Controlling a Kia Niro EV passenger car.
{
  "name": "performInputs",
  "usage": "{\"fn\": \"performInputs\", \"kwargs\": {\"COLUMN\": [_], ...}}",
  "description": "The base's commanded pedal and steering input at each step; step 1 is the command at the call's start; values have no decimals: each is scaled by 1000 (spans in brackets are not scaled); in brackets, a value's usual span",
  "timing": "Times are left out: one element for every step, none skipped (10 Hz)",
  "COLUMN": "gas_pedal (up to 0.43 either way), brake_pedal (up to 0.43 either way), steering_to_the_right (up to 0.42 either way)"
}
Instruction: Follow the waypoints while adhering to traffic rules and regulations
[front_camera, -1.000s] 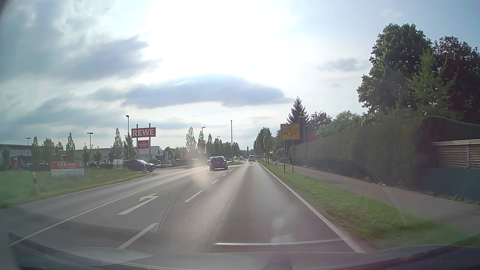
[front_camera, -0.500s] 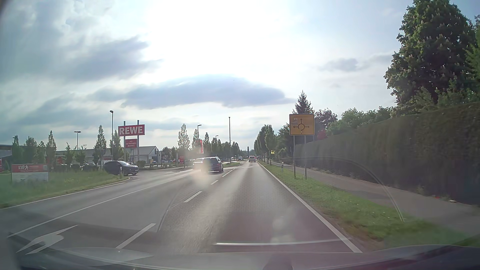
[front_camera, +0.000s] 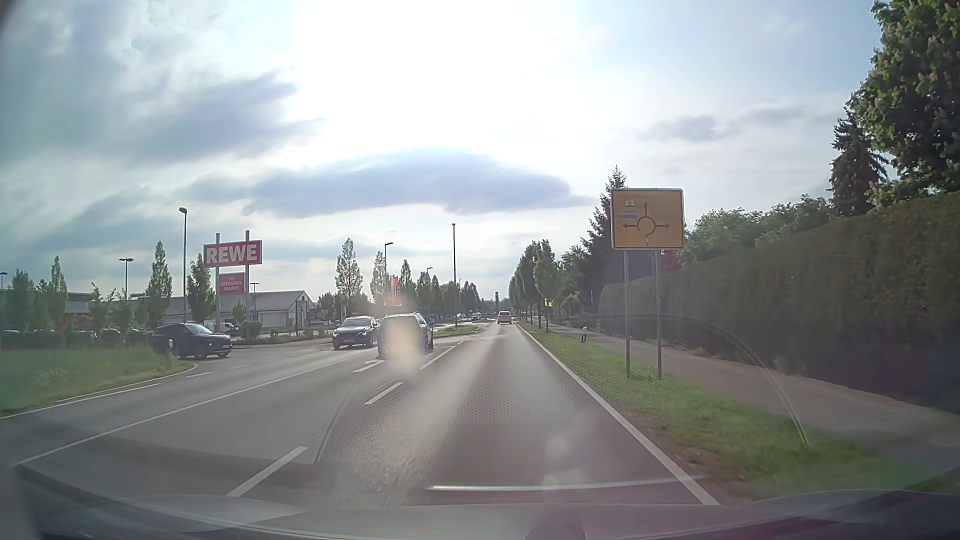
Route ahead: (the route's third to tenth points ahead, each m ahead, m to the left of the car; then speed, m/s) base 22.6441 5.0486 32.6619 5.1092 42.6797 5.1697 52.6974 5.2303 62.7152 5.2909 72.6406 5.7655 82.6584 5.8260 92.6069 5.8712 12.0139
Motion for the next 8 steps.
{"fn": "performInputs", "kwargs": {"gas_pedal": [150, 150, 150, 150, 150, 150, 150, 150], "brake_pedal": [0, 0, 0, 0, 0, 0, 0, 0], "steering_to_the_right": [-2, -2, -2, -2, -2, -2, -2, -2]}}
